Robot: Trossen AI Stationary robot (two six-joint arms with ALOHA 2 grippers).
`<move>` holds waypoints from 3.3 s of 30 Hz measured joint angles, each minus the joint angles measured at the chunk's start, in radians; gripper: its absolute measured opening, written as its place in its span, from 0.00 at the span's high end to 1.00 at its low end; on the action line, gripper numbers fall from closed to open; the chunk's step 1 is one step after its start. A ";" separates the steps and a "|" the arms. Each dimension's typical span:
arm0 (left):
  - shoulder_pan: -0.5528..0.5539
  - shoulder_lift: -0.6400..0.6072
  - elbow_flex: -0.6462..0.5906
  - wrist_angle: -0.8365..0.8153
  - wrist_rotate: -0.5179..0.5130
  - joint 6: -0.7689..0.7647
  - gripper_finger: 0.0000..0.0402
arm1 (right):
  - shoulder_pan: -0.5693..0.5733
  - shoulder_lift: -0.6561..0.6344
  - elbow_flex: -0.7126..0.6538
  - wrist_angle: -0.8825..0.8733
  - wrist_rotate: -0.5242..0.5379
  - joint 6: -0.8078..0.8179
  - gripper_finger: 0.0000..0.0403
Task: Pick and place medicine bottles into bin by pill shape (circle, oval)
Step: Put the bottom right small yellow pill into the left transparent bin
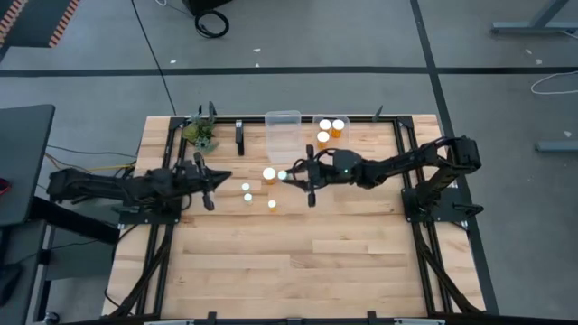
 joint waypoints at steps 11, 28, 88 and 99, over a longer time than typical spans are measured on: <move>0.037 0.375 0.000 0.374 0.050 -0.081 0.76 | -0.010 0.001 0.015 0.093 -0.019 -0.015 0.71; 0.049 0.870 0.286 0.501 0.164 0.006 0.58 | -0.002 0.002 0.064 0.091 -0.092 -0.032 0.71; 0.064 1.063 0.514 0.475 0.261 0.155 0.71 | 0.019 0.002 0.065 -0.027 -0.047 -0.014 0.60; 0.064 1.063 0.514 0.368 0.258 0.117 0.73 | 0.001 -0.006 0.164 -0.332 -0.048 0.033 0.60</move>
